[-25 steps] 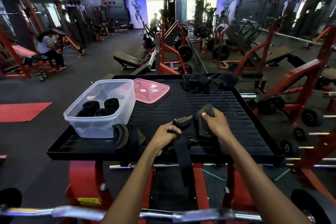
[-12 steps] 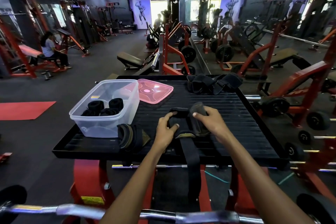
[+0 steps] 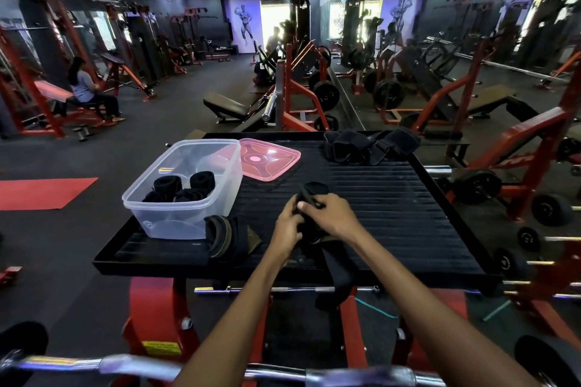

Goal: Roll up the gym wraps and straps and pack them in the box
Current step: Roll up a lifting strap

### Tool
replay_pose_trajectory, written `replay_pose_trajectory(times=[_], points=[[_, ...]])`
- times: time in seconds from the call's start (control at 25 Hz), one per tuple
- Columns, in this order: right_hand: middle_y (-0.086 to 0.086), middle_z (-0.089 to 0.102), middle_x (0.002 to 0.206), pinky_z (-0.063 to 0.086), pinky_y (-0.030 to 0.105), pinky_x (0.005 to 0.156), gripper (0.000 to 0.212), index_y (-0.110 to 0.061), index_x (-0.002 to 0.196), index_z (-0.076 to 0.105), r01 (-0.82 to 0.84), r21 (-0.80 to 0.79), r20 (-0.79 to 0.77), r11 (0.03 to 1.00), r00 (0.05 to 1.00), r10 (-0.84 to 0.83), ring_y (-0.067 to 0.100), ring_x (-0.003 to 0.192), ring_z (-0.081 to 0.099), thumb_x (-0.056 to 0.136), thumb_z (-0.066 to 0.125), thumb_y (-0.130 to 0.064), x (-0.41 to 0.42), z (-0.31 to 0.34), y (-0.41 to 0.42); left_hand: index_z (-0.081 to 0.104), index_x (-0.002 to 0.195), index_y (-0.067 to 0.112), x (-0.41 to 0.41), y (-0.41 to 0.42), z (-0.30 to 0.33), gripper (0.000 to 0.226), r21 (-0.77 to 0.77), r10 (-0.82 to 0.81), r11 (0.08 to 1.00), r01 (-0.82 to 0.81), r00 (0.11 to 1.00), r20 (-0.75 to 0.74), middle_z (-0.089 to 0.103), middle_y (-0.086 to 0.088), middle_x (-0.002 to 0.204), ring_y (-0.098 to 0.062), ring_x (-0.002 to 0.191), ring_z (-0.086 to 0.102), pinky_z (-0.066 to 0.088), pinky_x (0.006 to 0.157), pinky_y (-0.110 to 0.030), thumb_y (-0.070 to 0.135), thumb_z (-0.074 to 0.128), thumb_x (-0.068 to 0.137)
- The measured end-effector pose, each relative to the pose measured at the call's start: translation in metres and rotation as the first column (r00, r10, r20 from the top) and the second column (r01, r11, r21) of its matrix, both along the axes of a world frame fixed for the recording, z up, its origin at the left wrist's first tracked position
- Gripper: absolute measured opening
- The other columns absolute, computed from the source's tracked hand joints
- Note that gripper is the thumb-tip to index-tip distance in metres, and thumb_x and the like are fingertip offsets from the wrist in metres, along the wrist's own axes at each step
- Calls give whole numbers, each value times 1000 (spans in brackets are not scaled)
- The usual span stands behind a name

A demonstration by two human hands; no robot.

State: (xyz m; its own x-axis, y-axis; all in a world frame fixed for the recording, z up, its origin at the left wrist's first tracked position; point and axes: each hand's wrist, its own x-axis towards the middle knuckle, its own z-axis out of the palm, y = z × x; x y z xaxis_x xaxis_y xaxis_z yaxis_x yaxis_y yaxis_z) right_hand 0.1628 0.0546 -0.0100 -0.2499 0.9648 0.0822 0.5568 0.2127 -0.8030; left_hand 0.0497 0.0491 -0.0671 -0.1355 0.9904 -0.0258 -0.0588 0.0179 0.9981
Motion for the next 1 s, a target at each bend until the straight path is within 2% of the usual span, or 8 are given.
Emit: replay_pose_trajectory(times=[0.16, 0.28, 0.44, 0.56, 0.68, 0.76, 0.88, 1.0], points=[[2, 50, 114, 38, 26, 96, 6, -28, 90, 56, -75, -162, -79, 984, 995, 63, 17, 112, 46, 89, 51, -30, -8, -12, -7, 52, 119, -1, -3, 2, 2, 31, -1, 71, 997, -72, 971, 226, 69, -2, 93, -9, 86, 64, 50, 77, -18, 17, 42, 95], [4, 41, 136, 34, 32, 108, 43, -21, 127, 47, -150, -230, 40, 962, 986, 163, 17, 125, 39, 87, 48, -37, -5, -12, -12, 54, 115, 2, -5, 3, -2, 31, -28, 122, 993, -118, 976, 181, 64, -11, 110, -22, 102, 60, 47, 90, -31, 25, 51, 94], [8, 62, 122, 40, 14, 87, 30, -7, 119, 60, -182, -234, -325, 955, 941, 99, 14, 113, 55, 97, 43, -17, 14, -13, -7, 52, 99, 8, -7, 2, -2, 25, -129, 231, 970, -204, 938, 257, 58, -14, 95, -22, 80, 57, 48, 74, -29, -12, 39, 91], [8, 58, 120, 38, 24, 83, 38, -9, 119, 54, 133, -98, -111, 986, 983, -143, 20, 109, 56, 92, 55, -35, 34, -27, -7, 44, 129, 11, -7, 5, -3, 54, -120, 238, 970, -211, 923, 303, 54, -13, 108, -22, 92, 56, 48, 82, -30, -21, 43, 85], [-3, 56, 96, 39, 26, 70, 55, -16, 118, 45, 14, -296, 12, 955, 1000, -11, 15, 89, 57, 80, 65, -52, 41, -37, -18, 39, 137, 9, -6, 1, 2, 64, -106, 271, 962, -250, 917, 293, 52, -12, 114, -21, 98, 53, 51, 76, -23, -25, 40, 83], [-1, 56, 77, 39, 24, 62, 46, -14, 113, 48, -44, -318, -177, 947, 984, -13, 11, 69, 54, 79, 74, -29, 44, -42, -18, 39, 136, 9, -7, 2, 2, 64, -79, 302, 953, -291, 924, 237, 52, -12, 116, -17, 95, 54, 52, 72, -18, -25, 38, 82], [-3, 61, 66, 44, 26, 57, 11, -17, 97, 59, -144, -470, -517, 871, 845, -139, 9, 57, 56, 89, 60, -11, 54, -32, -13, 40, 134, 13, -10, 3, -1, 66, -37, 371, 929, -369, 918, 139, 52, -17, 128, -24, 108, 55, 48, 95, -33, -24, 38, 80], [3, 67, 73, 52, 20, 48, 28, -14, 107, 62, -424, -578, -710, 697, 682, -174, 9, 52, 61, 98, 36, -8, 72, -22, -14, 40, 135, 14, -12, 2, -1, 68, -46, 419, 908, -416, 905, 71, 51, -18, 131, -25, 112, 54, 45, 101, -35, -24, 38, 79]])
